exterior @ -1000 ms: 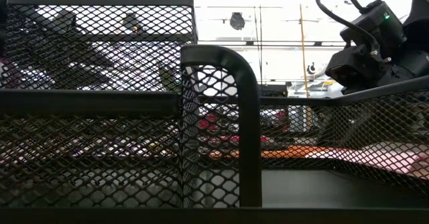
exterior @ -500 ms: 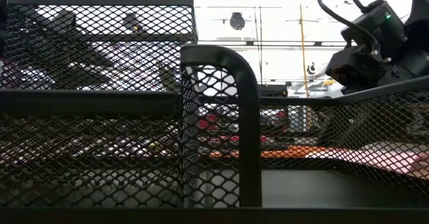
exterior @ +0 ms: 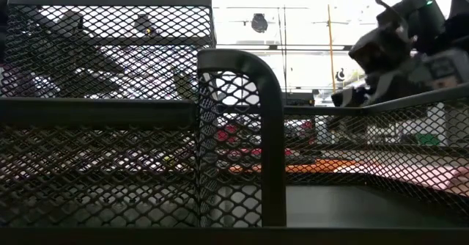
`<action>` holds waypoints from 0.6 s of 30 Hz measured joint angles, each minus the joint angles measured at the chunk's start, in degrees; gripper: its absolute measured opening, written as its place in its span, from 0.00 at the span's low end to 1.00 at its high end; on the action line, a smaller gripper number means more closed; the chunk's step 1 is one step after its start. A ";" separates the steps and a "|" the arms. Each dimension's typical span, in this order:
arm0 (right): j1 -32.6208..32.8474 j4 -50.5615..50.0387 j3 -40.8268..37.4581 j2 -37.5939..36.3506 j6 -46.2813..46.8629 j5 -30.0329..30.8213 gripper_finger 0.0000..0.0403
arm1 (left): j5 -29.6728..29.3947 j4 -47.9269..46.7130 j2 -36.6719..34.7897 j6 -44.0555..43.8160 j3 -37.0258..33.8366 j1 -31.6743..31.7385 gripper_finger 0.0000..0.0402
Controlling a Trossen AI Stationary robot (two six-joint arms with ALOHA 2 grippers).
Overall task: Pick and place office supplies into organizer
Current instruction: Put the black binder clip into the black desk organizer
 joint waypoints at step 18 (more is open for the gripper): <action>9.12 25.38 0.18 -0.04 8.82 2.32 0.36 | -0.06 -0.07 0.00 0.86 0.02 0.00 0.53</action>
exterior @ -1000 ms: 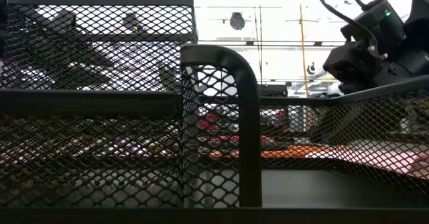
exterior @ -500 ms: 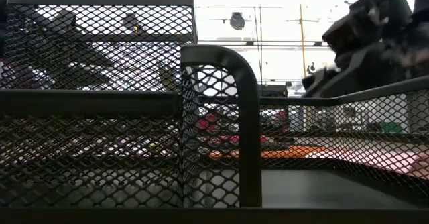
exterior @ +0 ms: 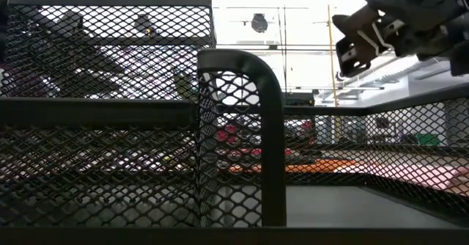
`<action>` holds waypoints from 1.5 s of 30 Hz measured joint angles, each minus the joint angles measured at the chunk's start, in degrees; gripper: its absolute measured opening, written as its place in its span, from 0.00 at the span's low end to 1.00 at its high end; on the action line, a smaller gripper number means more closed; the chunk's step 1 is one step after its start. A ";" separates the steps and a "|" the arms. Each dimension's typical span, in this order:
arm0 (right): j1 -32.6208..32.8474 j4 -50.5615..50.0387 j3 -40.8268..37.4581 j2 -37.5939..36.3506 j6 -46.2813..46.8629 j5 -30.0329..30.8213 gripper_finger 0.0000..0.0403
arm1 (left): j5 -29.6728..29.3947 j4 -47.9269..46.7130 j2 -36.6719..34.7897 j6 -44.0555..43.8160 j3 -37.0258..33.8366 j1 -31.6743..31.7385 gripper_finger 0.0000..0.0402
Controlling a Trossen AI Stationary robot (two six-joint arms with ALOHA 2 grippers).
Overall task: Pick and place office supplies into organizer
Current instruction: Put the black binder clip into the black desk organizer
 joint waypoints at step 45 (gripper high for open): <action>13.42 -18.44 50.25 28.43 -7.35 19.05 0.38 | -2.74 0.25 -0.02 0.27 0.00 0.01 0.53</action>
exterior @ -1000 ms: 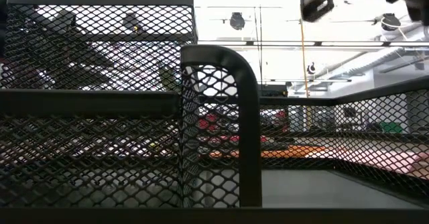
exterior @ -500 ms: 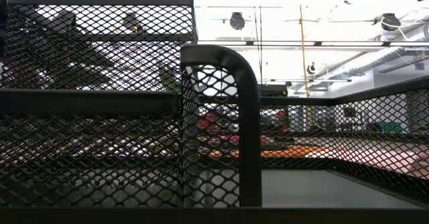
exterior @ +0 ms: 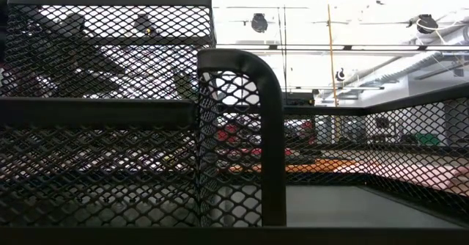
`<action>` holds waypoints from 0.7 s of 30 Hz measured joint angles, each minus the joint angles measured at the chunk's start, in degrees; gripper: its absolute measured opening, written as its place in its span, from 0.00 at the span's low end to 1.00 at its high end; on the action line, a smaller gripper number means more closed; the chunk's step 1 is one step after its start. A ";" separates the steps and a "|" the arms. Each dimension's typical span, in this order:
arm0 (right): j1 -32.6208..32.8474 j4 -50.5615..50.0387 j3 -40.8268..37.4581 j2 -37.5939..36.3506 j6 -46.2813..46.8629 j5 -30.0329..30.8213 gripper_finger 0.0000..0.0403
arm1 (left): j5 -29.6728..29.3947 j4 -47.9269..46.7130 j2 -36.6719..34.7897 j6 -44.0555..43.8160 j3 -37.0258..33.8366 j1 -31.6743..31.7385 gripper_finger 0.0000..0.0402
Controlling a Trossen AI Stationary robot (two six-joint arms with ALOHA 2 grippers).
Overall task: Pick and place office supplies into organizer
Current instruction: Put the black binder clip into the black desk organizer
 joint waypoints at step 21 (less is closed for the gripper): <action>2.48 -9.10 14.45 11.11 2.01 15.97 0.37 | 0.09 -0.24 0.00 1.33 0.00 -0.01 0.53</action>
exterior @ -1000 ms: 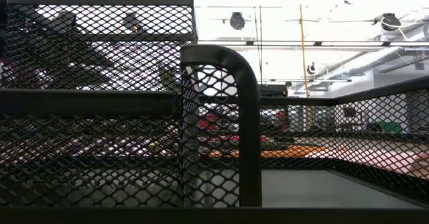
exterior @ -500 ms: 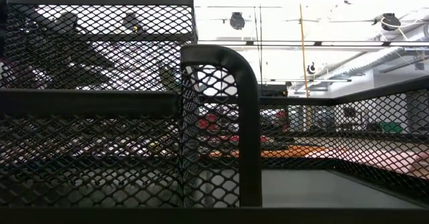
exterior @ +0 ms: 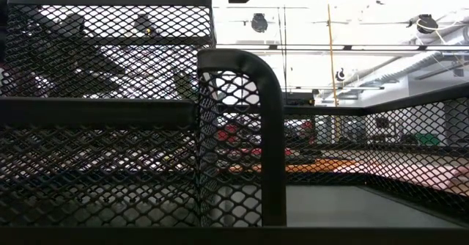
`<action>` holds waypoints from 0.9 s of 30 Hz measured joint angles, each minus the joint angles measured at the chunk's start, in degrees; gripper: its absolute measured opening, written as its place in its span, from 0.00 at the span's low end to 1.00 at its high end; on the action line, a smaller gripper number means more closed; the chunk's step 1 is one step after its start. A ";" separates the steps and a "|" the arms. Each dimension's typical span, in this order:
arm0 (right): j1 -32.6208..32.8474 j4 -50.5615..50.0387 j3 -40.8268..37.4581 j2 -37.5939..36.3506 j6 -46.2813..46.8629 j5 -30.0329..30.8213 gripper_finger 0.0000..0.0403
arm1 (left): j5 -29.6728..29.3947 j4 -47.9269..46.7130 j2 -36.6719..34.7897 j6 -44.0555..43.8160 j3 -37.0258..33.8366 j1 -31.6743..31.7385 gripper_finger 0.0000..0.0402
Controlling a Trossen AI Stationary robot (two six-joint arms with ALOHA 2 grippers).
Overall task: Pick and place office supplies into organizer
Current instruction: Put the black binder clip into the black desk organizer
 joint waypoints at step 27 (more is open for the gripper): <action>0.14 -7.33 -0.02 3.17 8.26 -1.97 0.38 | 0.26 -0.18 0.01 1.46 0.04 0.00 0.53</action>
